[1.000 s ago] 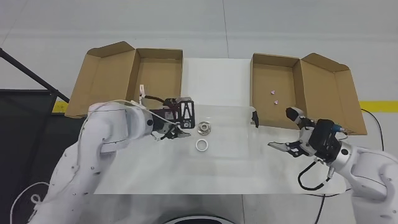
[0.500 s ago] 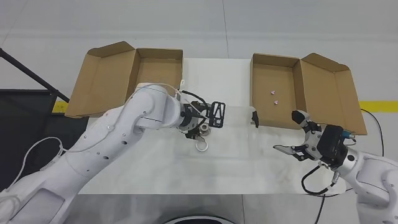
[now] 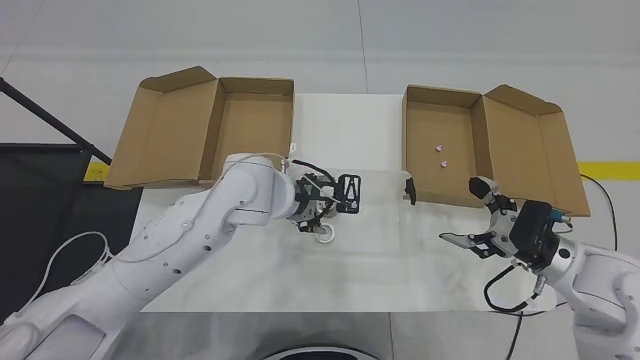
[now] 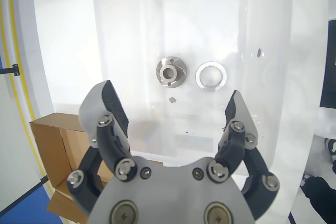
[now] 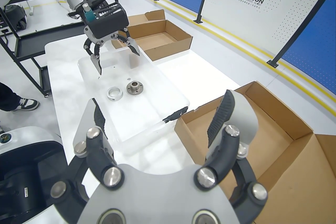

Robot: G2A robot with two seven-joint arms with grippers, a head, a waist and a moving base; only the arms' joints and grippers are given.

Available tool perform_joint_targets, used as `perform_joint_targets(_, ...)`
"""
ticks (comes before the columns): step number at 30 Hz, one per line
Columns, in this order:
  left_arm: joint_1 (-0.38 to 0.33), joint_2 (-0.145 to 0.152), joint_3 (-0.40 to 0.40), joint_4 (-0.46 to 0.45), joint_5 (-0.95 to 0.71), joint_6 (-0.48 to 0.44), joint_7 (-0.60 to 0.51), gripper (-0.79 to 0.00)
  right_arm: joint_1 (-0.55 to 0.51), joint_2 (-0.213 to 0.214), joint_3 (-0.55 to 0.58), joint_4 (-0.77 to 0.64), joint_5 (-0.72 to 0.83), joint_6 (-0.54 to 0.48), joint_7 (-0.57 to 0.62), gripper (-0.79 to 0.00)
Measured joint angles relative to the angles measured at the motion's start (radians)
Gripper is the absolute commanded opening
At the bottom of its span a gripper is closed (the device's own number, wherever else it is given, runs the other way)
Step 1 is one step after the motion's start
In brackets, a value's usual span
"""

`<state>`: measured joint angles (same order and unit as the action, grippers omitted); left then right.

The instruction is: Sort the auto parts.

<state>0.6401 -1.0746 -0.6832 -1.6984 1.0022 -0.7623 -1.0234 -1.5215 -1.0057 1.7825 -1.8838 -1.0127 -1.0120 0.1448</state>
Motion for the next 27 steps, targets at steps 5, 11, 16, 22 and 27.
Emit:
perform_joint_targets(5, -0.047, -0.027, 0.051, 0.049, -0.055, 0.049, -0.068, -0.296, 0.000, 0.000, 0.000, 0.000, 0.000, 0.000, 0.000, 0.000)
perform_joint_targets(11, -0.093, -0.054, 0.087, 0.150, -0.102, 0.080, -0.080, -0.308, 0.000, 0.000, 0.000, 0.000, 0.000, 0.000, 0.000, 0.000)
perform_joint_targets(16, -0.124, -0.081, 0.127, 0.227, -0.113, 0.072, -0.048, -0.323, 0.000, 0.000, 0.000, 0.000, 0.000, 0.000, 0.000, 0.000)
perform_joint_targets(22, -0.156, -0.111, 0.165, 0.307, -0.116, 0.071, -0.022, -0.329, 0.000, 0.000, 0.000, 0.000, 0.000, 0.000, 0.000, 0.000)
perform_joint_targets(27, -0.175, -0.134, 0.190, 0.358, -0.118, 0.066, 0.001, -0.400, 0.000, 0.000, 0.000, 0.000, 0.000, 0.000, 0.000, 0.000)
